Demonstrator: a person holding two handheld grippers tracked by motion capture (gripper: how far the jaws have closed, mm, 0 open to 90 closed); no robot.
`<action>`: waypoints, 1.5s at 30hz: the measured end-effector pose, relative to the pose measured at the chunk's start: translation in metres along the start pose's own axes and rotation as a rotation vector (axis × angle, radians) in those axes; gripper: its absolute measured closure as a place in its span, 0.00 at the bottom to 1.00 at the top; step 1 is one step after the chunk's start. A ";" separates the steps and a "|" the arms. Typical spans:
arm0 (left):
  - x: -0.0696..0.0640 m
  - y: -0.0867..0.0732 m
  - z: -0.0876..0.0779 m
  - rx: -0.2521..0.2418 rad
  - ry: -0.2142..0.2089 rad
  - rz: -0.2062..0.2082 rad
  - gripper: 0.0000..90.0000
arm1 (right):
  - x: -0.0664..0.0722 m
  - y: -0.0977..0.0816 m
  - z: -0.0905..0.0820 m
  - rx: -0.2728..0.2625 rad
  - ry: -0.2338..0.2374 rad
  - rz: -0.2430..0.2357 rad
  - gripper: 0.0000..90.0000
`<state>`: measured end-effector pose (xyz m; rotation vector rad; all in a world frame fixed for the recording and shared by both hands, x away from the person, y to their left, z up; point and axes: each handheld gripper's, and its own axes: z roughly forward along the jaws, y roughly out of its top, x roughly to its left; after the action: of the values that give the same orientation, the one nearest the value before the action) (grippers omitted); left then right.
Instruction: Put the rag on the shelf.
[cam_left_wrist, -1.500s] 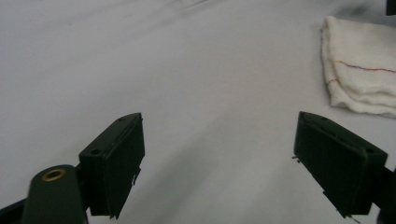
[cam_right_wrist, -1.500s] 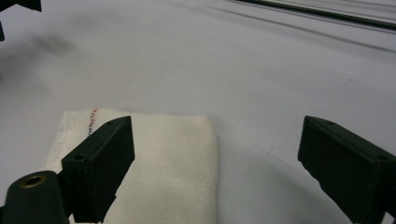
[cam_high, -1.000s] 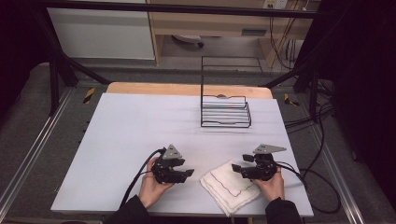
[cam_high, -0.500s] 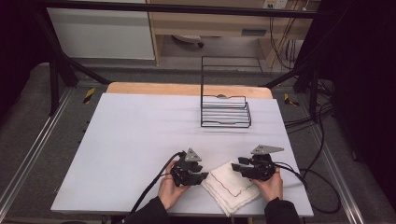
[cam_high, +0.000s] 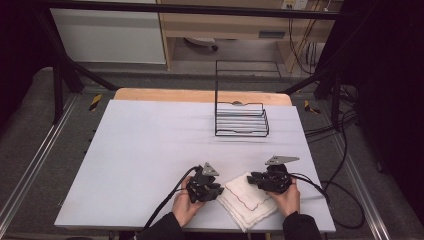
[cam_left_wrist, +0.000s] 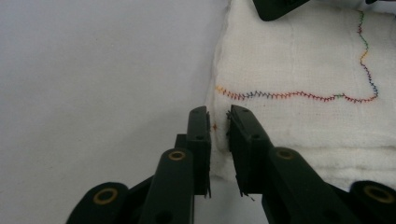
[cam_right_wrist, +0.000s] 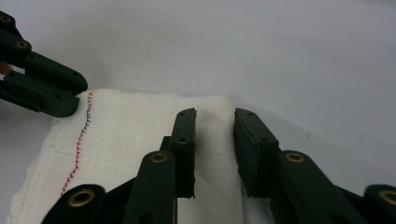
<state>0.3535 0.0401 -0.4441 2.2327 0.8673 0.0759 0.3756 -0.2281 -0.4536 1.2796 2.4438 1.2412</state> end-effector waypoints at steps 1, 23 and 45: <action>-0.001 0.000 0.000 0.002 -0.003 0.000 0.89 | 0.000 0.000 0.000 0.000 0.002 0.002 0.80; -0.002 -0.028 -0.029 -0.070 0.061 -0.079 0.93 | 0.035 0.053 0.037 -0.035 0.018 -0.180 0.91; 0.013 -0.024 -0.043 -0.106 0.112 -0.070 0.64 | 0.040 0.065 0.039 -0.119 0.009 -0.151 0.48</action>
<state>0.3368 0.0861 -0.4311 2.1134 0.9779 0.2115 0.4082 -0.1553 -0.4233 1.0413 2.3809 1.3317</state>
